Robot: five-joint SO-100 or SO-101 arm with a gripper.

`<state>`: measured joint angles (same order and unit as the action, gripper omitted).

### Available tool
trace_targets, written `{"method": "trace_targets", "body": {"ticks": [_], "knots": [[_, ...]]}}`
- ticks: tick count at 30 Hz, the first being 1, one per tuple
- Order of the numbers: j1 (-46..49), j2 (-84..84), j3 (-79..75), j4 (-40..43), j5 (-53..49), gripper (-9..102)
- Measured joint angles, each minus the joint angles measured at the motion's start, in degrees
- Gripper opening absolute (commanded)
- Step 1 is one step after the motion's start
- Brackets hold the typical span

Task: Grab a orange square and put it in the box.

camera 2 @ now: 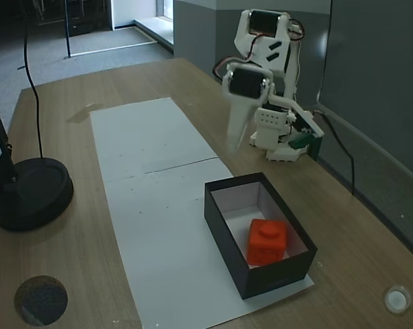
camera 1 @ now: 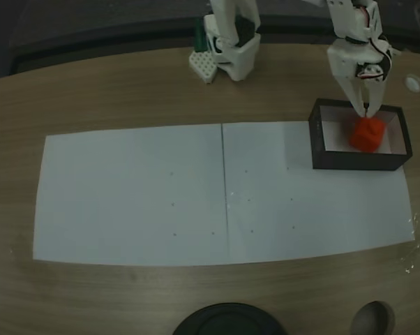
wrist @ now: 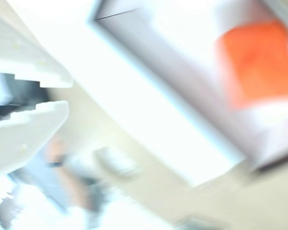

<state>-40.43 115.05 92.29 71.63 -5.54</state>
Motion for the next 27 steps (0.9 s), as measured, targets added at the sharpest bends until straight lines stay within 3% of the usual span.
{"method": "trace_targets", "body": {"ticks": [7, 14, 22, 27], "knots": [[20.92, 30.23, -0.62, 7.56, 2.81, 0], [41.4, 61.61, 16.35, 8.0, 4.57, 0], [52.38, 82.27, 31.46, 4.66, 2.37, 0], [53.09, 82.97, 37.53, 1.85, -3.78, 0]]}}
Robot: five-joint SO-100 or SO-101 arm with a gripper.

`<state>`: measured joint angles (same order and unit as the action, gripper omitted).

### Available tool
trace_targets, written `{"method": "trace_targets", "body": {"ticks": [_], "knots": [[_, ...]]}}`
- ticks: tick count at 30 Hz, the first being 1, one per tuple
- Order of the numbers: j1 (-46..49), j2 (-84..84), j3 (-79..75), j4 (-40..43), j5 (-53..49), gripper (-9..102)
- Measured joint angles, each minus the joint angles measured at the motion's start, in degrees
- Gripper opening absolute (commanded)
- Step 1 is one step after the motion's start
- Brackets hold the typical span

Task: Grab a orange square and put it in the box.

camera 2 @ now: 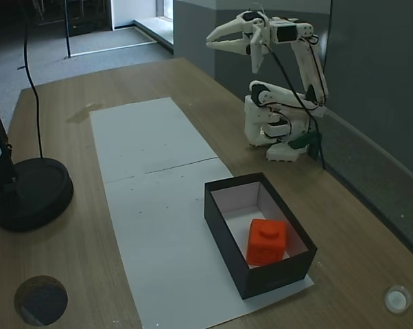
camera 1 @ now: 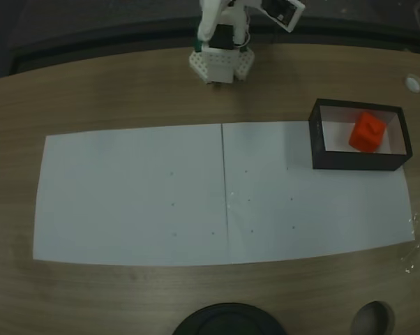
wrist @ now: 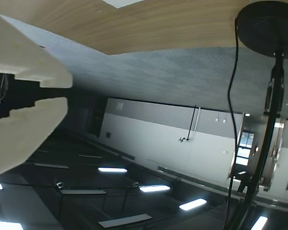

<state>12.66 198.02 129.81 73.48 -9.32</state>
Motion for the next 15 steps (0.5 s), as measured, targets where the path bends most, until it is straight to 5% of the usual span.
{"method": "trace_targets", "body": {"ticks": [15], "knots": [[-8.35, 0.0, 32.96, -10.37, 4.48, 0]]}}
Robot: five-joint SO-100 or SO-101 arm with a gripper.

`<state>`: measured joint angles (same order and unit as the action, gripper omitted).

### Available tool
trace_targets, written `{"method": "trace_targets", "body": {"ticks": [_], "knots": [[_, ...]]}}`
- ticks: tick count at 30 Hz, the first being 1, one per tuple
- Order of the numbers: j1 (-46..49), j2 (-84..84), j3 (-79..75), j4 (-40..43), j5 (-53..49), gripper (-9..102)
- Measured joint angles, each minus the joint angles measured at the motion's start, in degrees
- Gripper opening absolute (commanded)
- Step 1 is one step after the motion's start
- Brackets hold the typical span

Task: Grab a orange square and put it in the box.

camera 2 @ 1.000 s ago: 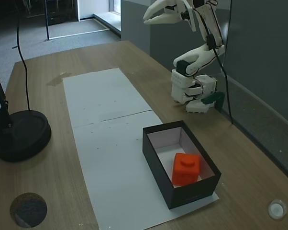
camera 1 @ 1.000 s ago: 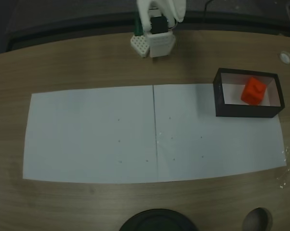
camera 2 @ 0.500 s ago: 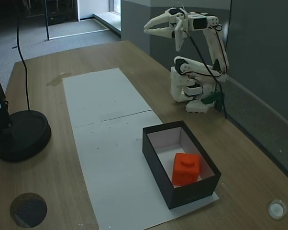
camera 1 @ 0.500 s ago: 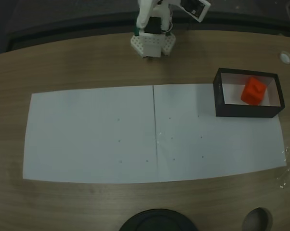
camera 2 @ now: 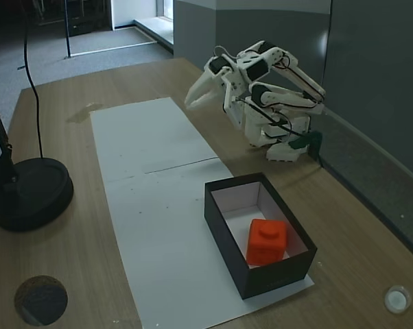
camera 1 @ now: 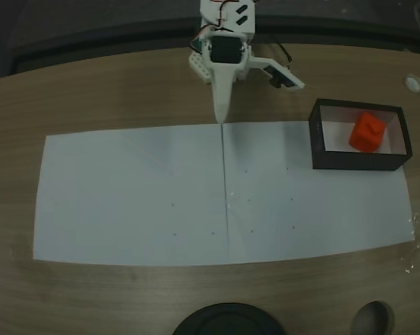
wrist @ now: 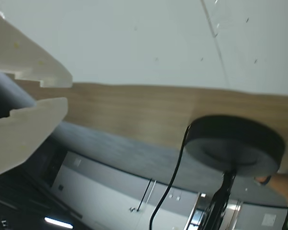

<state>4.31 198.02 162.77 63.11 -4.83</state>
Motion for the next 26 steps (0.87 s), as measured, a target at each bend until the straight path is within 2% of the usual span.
{"method": "trace_targets", "body": {"ticks": [3, 13, 20, 26], "knots": [[-3.6, -0.09, 5.01, -0.53, 3.16, 0], [-4.66, -0.09, 13.54, -0.26, 3.96, 0], [-5.1, -0.09, 13.36, 9.84, 3.96, 0], [-5.1, -0.09, 12.39, 10.37, 3.96, 0]]}}
